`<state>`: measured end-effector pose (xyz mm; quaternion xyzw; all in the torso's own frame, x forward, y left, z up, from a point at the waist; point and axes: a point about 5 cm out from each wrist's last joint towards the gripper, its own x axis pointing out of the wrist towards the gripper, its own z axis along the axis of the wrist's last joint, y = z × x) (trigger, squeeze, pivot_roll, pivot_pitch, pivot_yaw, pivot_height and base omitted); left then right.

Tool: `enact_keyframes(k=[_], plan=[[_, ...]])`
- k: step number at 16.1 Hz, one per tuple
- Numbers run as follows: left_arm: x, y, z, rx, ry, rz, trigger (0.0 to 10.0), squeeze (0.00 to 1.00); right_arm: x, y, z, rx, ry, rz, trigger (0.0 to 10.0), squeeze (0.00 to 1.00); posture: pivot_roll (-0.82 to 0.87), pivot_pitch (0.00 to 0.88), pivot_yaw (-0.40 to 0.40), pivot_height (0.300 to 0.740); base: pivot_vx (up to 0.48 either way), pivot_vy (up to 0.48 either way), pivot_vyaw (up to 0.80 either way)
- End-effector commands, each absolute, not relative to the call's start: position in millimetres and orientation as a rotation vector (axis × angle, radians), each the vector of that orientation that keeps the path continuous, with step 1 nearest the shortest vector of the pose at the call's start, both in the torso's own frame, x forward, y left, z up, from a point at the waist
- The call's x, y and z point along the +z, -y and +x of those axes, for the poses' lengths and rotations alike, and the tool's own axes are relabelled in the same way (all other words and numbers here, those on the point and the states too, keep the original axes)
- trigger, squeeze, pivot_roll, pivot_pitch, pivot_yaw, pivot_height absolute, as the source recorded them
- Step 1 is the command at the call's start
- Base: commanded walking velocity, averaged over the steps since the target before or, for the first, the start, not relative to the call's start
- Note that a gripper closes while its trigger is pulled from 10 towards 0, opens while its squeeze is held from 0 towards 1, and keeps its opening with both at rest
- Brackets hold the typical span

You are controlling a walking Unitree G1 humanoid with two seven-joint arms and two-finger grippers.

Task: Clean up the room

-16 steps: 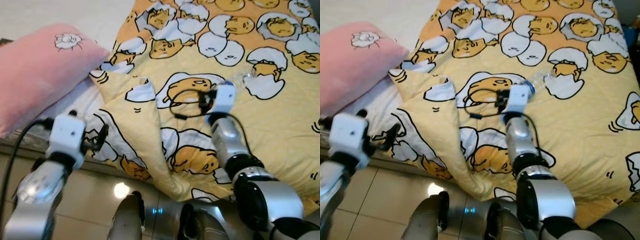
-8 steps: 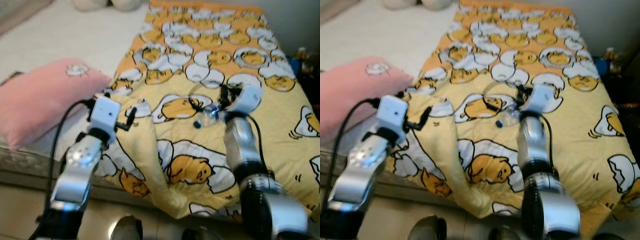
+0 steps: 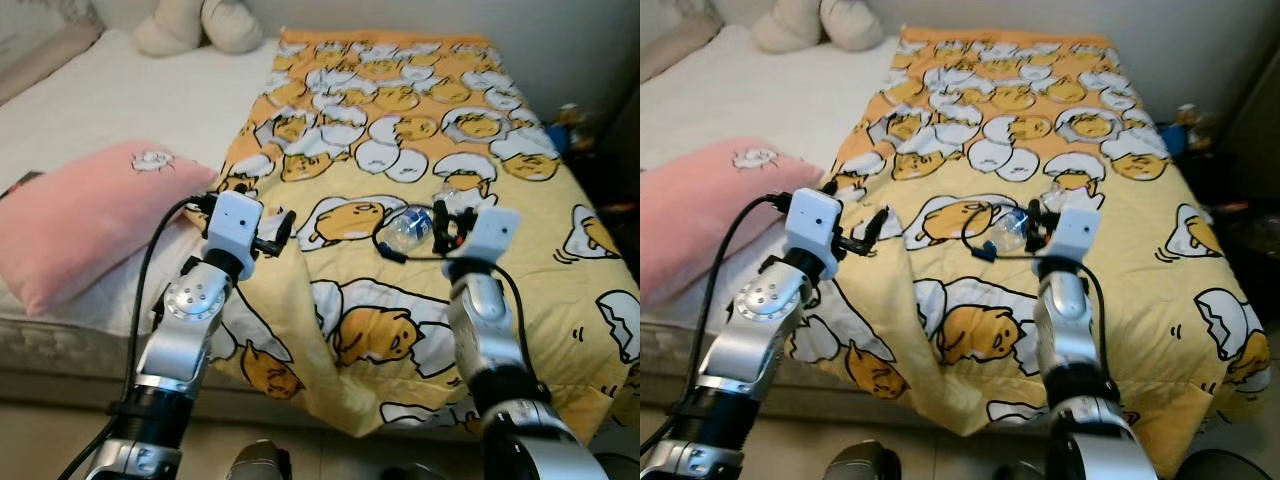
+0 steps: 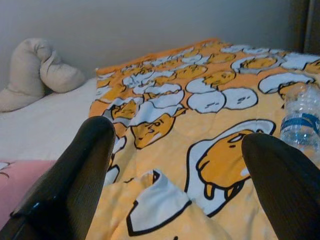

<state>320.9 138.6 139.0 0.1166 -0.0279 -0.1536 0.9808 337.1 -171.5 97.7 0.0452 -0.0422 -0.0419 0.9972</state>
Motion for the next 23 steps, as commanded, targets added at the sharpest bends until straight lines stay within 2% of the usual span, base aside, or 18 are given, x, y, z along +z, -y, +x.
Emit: enact_keyframes(k=[1,5,7,8,11,13,16,19,23], plan=[[142.6,-138.5,325.8,-0.308,0.070,0.230,10.0,0.00,105.9,172.0,337.9,-0.083,0.116,0.066,10.0,1.00,0.02,0.000,0.033,0.723,0.000,0.480,0.00],[139.9,-132.8,334.9,-0.312,0.068,0.234,10.0,0.00,101.0,180.4,335.4,-0.123,0.064,0.068,10.0,1.00,0.01,0.000,0.033,0.723,0.000,0.480,-0.53],[137.5,-131.3,337.4,-0.303,0.057,0.268,10.0,0.00,102.1,178.8,336.0,-0.109,0.063,0.066,10.0,1.00,0.00,0.000,0.035,0.723,0.000,0.000,-0.34],[137.3,-128.3,336.8,-0.321,0.065,0.268,10.0,0.00,104.0,178.0,335.8,-0.103,0.069,0.054,10.0,0.00,-0.01,0.000,0.036,0.723,0.000,0.000,0.00],[134.3,-128.5,333.5,-0.332,0.067,0.259,10.0,0.00,104.9,182.8,330.7,-0.130,0.078,0.062,10.0,0.00,-0.01,0.000,0.038,0.723,0.000,0.000,-0.21],[125.8,-136.3,325.7,-0.327,0.044,0.225,10.0,0.00,96.2,192.0,312.5,-0.172,0.082,0.060,10.0,0.00,-0.02,0.000,0.037,0.723,0.000,0.000,-0.59],[124.2,-132.4,330.2,-0.317,0.037,0.229,10.0,0.00,86.4,196.3,302.0,-0.213,0.051,0.067,10.0,0.00,-0.04,0.000,0.052,0.723,0.000,0.000,-0.59],[128.9,-128.7,334.5,-0.325,0.053,0.215,10.0,0.00,89.5,191.6,302.4,-0.187,0.054,0.032,10.0,0.00,-0.06,0.000,0.066,0.723,0.000,0.000,-0.40],[130.5,-125.9,335.9,-0.315,0.064,0.175,10.0,0.00,96.8,193.6,305.4,-0.179,0.072,0.019,10.0,0.00,-0.06,0.000,0.067,0.723,0.253,0.408,0.00]])
